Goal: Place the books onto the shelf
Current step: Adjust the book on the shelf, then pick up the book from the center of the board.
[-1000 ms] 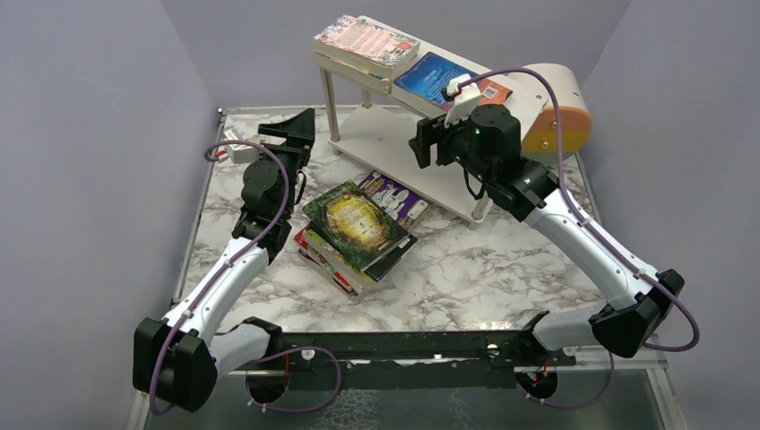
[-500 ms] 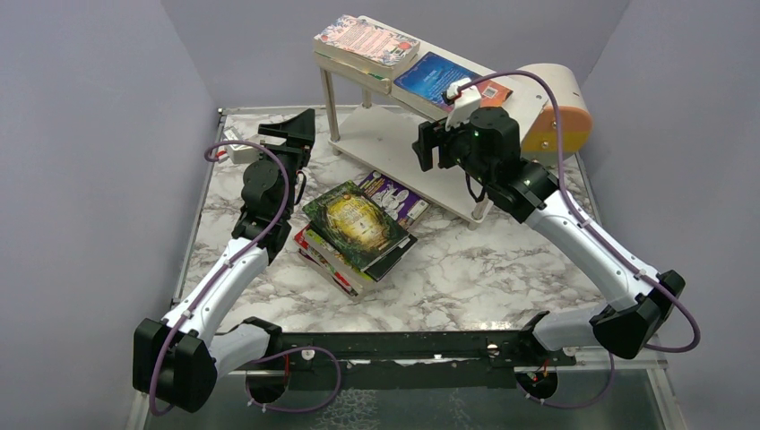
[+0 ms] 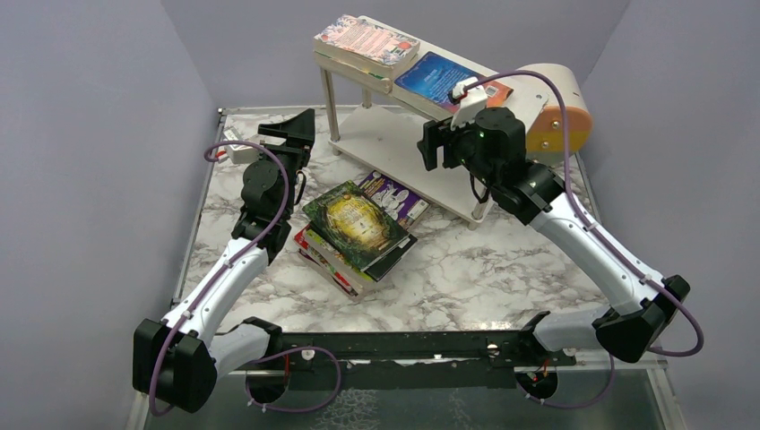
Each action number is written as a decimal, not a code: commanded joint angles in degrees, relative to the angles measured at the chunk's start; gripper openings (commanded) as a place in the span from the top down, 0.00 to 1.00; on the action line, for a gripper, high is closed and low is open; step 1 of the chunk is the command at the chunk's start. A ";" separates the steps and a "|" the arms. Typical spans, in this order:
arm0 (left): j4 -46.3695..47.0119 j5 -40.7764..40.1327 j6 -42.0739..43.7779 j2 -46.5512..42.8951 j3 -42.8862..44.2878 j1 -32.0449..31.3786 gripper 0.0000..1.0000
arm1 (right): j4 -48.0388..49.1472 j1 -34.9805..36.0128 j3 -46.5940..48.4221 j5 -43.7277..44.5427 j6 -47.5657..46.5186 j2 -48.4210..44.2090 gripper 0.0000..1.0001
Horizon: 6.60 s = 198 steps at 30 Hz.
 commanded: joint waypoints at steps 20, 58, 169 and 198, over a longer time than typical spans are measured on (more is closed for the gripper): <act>-11.30 2.27 9.47 0.13 6.60 1.88 0.29 | 1.59 -0.84 -8.77 -12.61 3.25 -4.20 0.26; -49.74 16.61 48.79 26.13 50.21 5.85 0.19 | 6.62 4.74 -21.58 -15.08 7.46 -5.87 0.27; 0.29 60.58 22.50 9.16 -16.08 22.50 1.00 | 10.60 12.63 -28.91 -13.14 10.44 4.00 0.27; 24.95 47.37 -5.61 29.71 2.20 23.09 1.00 | 7.82 12.63 -31.81 -7.32 10.87 -6.05 0.27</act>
